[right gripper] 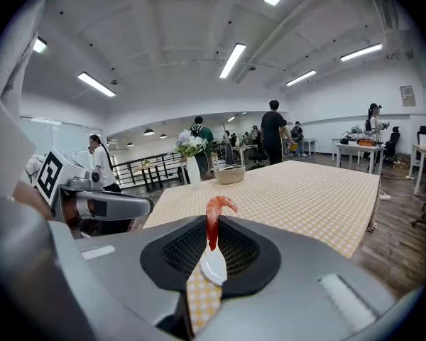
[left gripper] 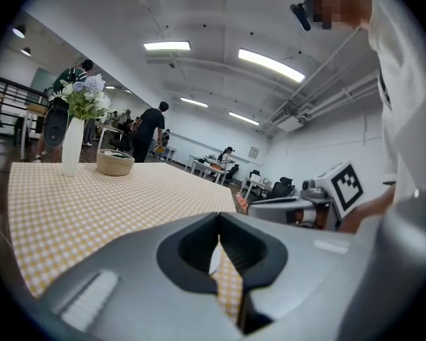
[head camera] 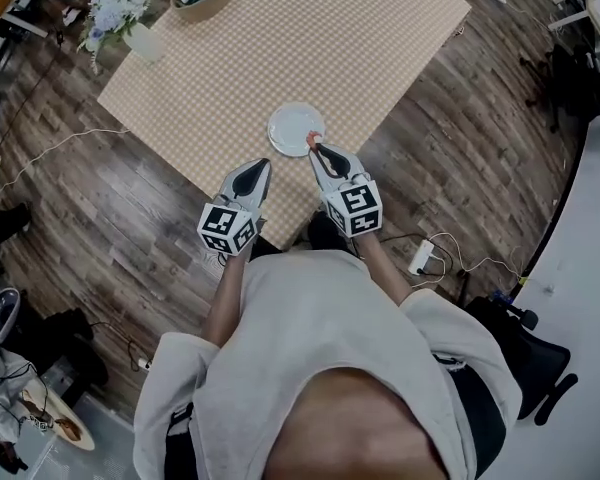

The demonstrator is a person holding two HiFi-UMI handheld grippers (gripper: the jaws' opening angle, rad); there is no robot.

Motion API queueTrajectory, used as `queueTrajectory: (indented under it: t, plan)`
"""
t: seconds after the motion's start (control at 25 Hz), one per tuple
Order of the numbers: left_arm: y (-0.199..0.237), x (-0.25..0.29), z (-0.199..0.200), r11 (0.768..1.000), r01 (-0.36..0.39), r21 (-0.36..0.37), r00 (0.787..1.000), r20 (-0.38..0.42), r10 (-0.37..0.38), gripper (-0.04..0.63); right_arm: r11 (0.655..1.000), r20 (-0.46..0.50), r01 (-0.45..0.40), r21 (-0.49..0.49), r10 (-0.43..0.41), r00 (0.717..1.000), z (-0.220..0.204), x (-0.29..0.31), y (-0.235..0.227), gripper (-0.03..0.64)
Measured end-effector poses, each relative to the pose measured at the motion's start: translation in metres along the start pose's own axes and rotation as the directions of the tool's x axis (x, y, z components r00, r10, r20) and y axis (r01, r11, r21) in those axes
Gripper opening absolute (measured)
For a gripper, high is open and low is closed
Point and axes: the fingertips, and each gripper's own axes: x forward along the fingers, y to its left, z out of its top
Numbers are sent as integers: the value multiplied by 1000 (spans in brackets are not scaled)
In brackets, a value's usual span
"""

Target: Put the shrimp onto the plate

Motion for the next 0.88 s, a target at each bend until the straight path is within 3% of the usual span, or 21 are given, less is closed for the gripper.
queueTrajectory:
  t: [0.44, 0.88]
  plan:
    - [4, 6, -33, 999, -33, -28, 998, -53, 32, 9, 999, -102, -15, 31, 18, 995, -48, 0, -11, 49]
    - [17, 1, -78, 995, -38, -97, 993, -115, 27, 9, 999, -261, -29, 19, 33, 965, -121, -2, -4, 49]
